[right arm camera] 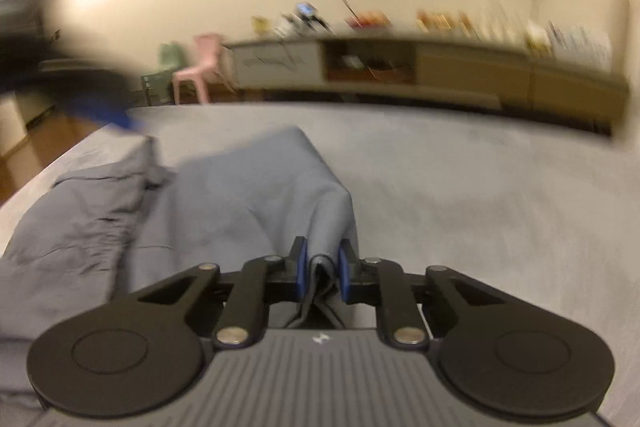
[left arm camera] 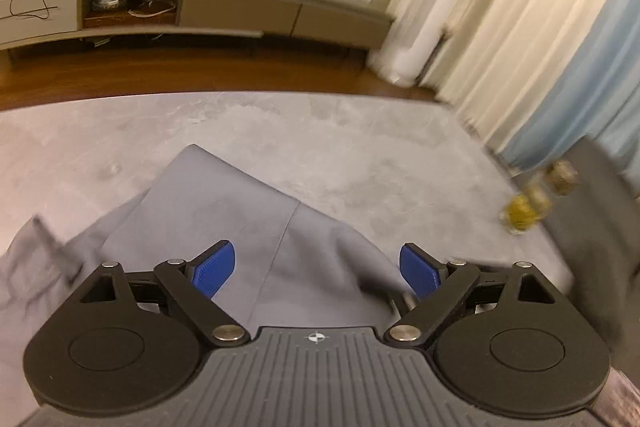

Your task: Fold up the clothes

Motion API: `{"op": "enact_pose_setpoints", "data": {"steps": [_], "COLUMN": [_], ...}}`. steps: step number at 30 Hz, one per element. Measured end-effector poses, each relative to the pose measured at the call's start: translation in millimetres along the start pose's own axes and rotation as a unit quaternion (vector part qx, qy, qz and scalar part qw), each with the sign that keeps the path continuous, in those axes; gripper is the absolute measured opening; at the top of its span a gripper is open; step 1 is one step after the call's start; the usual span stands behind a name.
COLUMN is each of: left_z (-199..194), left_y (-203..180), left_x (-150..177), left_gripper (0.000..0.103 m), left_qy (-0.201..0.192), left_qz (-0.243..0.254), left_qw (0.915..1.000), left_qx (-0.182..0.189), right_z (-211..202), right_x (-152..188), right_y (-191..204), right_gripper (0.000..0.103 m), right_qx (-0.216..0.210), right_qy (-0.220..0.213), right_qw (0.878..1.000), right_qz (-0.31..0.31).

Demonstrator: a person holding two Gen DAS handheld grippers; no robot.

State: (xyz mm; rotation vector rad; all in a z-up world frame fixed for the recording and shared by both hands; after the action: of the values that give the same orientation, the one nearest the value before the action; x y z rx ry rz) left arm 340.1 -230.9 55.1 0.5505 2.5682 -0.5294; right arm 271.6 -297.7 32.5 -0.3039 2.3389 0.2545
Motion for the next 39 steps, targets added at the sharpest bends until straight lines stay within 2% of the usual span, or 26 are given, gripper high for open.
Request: {"op": "enact_pose_setpoints", "data": {"steps": [3, 6, 7, 8, 10, 11, 12, 14, 15, 17, 19, 21, 22, 24, 26, 28, 30, 33, 36, 37, 39], "left_z": [34.0, 47.5, 46.6, 42.4, 25.5, 10.4, -7.2, -59.5, -88.4, -125.5, -134.3, -123.5, -119.7, -116.4, -112.1, -102.5, -93.7, -94.1, -110.4, -116.3, -124.5], "left_y": [3.6, 20.0, 24.8, 28.5, 34.8, 40.9, 47.5, 69.2, 84.3, 120.1, 161.1, 193.8, 200.4, 202.1, 202.1, 196.4, 185.7, 176.2, 183.4, 190.3, 209.9], "left_x": [-9.2, -0.9, 4.1, 10.5, 25.0, 32.0, 38.9, 63.9, 84.6, 132.1, 185.1, 226.0, 236.8, 244.9, 249.8, 244.1, 239.1, 238.2, 246.7, 248.2, 245.4], "left_gripper": [0.090, 0.087, 0.069, 0.048, 0.034, 0.029, 0.028, 0.027, 0.027, 0.027, 0.027, 0.029, 0.032, 0.034, 0.037, 0.038, 0.042, 0.045, 0.052, 0.055, 0.055], "left_qy": [0.042, 0.063, 0.060, 0.052, 0.031, 0.015, -0.002, -0.057, -0.086, -0.112, -0.095, -0.067, -0.065, -0.077, -0.087, -0.090, -0.093, -0.103, -0.133, -0.144, -0.161], "left_qz": [0.001, 0.007, 0.013, 0.024, 0.048, 0.045, 0.036, -0.004, -0.028, -0.084, -0.134, -0.185, -0.199, -0.203, -0.202, -0.195, -0.185, -0.168, -0.179, -0.188, -0.213], "left_qw": [0.9986, 0.9947, 0.9938, 0.9931, 0.9926, 0.9938, 0.9953, 0.9964, 0.9946, 0.9891, 0.9839, 0.9779, 0.9761, 0.9752, 0.9750, 0.9765, 0.9782, 0.9802, 0.9745, 0.9712, 0.9633], "left_qx": [-0.033, -0.081, -0.093, -0.103, -0.107, -0.100, -0.090, -0.062, -0.052, -0.046, -0.069, -0.069, -0.059, -0.043, -0.027, -0.015, 0.004, 0.015, 0.022, 0.025, 0.031], "right_z": [-19.5, -31.8, -35.5, -35.1, -34.2, -33.7, -36.2, -50.3, -63.5, -94.4, -97.0, -71.4, -55.6, -21.6, -10.8, -7.3, -2.0, -2.2, -28.9, -41.5, -62.0], "right_x": [-4.6, -5.3, -3.6, -1.2, 3.8, 6.9, 9.2, 12.4, 15.6, 30.5, 54.6, 84.0, 99.7, 125.6, 124.5, 109.2, 96.6, 93.0, 90.5, 88.0, 71.5], "right_y": [38.4, 75.2, 84.0, 93.2, 111.5, 119.3, 127.3, 144.9, 158.8, 202.2, 249.7, 290.5, 306.6, 322.8, 314.2, 288.6, 242.5, 170.9, 131.0, 129.2, 138.2], "right_gripper": [0.013, 0.012, 0.012, 0.012, 0.012, 0.012, 0.014, 0.025, 0.033, 0.035, 0.033, 0.031, 0.026, 0.025, 0.025, 0.025, 0.025, 0.027, 0.027, 0.027, 0.027], "right_qx": [0.009, 0.008, 0.004, -0.001, -0.010, -0.014, -0.018, -0.019, -0.021, -0.065, -0.114, -0.147, -0.153, -0.127, -0.096, -0.080, -0.033, 0.060, 0.090, 0.092, 0.067], "right_qy": [-0.043, -0.074, -0.080, -0.082, -0.085, -0.086, -0.092, -0.115, -0.133, -0.166, -0.141, -0.078, -0.048, 0.003, 0.012, 0.053, 0.073, 0.077, 0.072, 0.054, 0.013], "right_qw": [0.996, 0.989, 0.987, 0.986, 0.982, 0.980, 0.979, 0.976, 0.972, 0.961, 0.954, 0.949, 0.945, 0.939, 0.940, 0.954, 0.970, 0.982, 0.989, 0.991, 0.996], "right_qz": [-0.071, -0.126, -0.137, -0.148, -0.168, -0.178, -0.183, -0.185, -0.191, -0.211, -0.238, -0.267, -0.284, -0.319, -0.326, -0.284, -0.228, -0.161, -0.097, -0.079, -0.056]}}
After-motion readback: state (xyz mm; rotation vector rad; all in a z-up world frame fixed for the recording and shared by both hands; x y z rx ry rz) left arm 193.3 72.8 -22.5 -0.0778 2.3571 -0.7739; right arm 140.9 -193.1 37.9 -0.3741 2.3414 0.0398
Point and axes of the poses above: each gripper's, at about its wrist camera, not at the fingertips, and z roughly the way its jaws point, y to its left, x to its underside, the point moved 8 cm from there along z, roughly the way its jaws point, and after that the axes turned 10 degrees about y, right-handed, at the moved point
